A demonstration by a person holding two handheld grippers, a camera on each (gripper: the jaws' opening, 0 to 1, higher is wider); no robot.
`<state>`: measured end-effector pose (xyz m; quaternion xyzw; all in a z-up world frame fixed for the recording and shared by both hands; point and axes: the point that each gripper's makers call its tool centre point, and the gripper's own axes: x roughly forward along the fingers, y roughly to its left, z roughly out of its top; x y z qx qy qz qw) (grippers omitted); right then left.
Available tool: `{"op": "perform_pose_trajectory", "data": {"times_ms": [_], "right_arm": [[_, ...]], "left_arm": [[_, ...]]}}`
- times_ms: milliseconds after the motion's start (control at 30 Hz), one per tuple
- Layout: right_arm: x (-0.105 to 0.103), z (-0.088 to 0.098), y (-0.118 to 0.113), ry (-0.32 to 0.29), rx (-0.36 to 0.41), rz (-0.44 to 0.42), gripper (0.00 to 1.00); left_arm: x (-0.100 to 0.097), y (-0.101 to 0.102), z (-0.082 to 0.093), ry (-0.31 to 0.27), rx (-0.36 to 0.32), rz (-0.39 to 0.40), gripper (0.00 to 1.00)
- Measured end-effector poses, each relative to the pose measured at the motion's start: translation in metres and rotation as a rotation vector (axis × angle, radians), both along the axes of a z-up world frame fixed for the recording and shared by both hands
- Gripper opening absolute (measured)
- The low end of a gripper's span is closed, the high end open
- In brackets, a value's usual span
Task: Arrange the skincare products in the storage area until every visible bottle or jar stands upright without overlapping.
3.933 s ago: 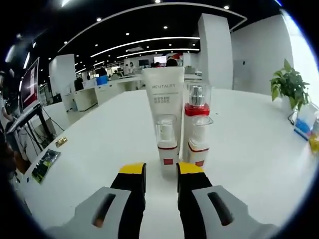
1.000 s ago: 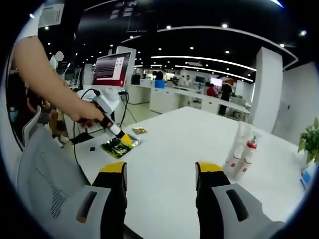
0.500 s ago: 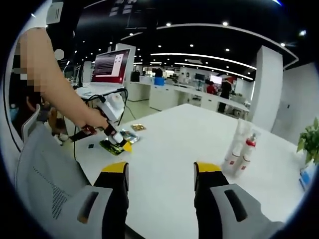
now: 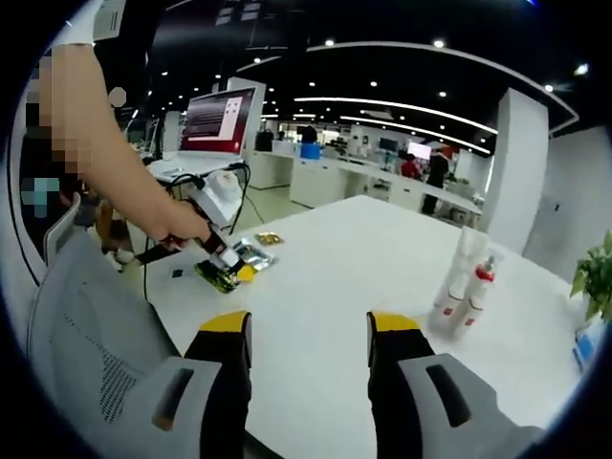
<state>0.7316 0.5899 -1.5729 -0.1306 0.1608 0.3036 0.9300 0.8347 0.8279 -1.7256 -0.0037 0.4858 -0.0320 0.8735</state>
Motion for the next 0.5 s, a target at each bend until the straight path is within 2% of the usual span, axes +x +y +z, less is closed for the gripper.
{"op": "perform_pose_trajectory", "data": {"times_ms": [300,333,400,467,500], "right_arm": [[-0.001,-0.003,0.001,0.011,-0.011,0.012,0.41],[-0.001,-0.003,0.002,0.012,-0.012,0.012,0.41],[-0.002,-0.004,0.002,0.012,-0.013,0.013,0.41],[-0.002,-0.004,0.001,0.012,-0.016,0.013,0.41],[-0.002,-0.005,0.001,0.013,-0.017,0.013,0.41]], "left_arm": [[0.003,0.000,-0.001,-0.011,-0.003,-0.025,0.56],[0.004,-0.001,-0.001,-0.012,-0.004,-0.034,0.53],[0.001,-0.006,0.000,-0.004,-0.020,-0.059,0.31],[0.004,-0.007,-0.001,-0.015,-0.014,-0.066,0.28],[0.007,-0.013,-0.002,-0.026,-0.026,-0.101,0.22]]}}
